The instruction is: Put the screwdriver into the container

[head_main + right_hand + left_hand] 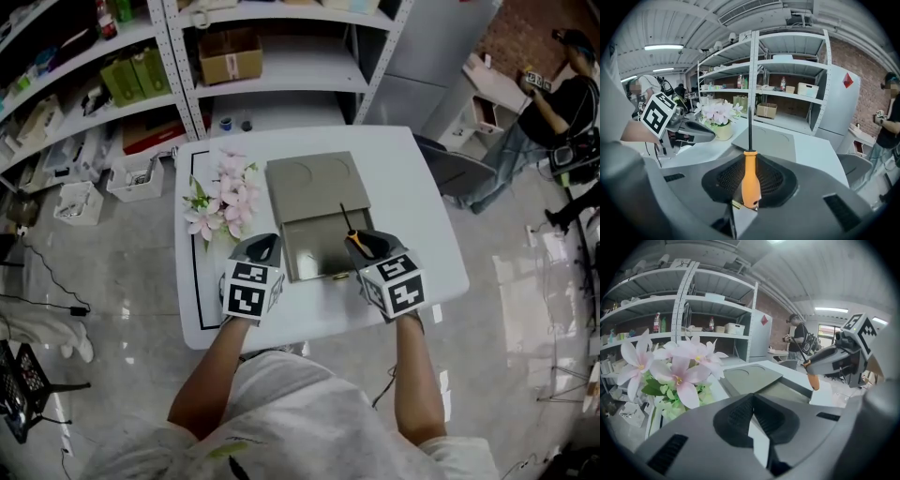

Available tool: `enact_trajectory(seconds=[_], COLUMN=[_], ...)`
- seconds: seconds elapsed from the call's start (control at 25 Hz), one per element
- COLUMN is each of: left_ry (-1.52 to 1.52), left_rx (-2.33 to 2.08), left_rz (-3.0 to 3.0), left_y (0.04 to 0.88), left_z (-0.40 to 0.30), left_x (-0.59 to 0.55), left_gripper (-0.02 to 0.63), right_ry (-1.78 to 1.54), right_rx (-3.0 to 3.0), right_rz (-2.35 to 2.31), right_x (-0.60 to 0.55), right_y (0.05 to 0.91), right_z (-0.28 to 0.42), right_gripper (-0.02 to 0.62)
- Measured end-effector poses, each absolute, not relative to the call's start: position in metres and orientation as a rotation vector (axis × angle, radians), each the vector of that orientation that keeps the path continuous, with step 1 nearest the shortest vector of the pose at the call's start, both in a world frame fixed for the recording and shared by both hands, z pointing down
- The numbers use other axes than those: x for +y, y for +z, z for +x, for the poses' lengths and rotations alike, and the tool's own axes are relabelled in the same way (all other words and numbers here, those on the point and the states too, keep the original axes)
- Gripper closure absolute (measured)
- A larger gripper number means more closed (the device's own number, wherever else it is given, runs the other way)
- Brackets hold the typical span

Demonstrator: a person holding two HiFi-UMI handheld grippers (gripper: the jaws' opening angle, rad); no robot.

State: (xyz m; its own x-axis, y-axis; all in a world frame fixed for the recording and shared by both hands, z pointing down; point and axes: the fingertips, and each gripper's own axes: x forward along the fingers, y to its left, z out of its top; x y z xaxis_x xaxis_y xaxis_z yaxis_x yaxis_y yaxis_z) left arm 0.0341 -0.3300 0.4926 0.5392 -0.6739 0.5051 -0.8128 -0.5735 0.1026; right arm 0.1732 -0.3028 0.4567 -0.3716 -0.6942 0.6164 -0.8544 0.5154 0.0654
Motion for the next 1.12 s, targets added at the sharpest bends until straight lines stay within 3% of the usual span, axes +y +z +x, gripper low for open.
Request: enact_trajectory(seconds=[1.12], left_ry=[0.647], left_rx=[-1.169], left_rz=[2.424], left_y=[0.541], left_z=[0.039], left_x=[-0.344], left_gripper=[0.603], right_ry=[0.171], right_rx=[-1.814], right_rz=[0.591], right_x=[-0.328], right_y=[0.557], right_z=[0.159], right_gripper=[0.522])
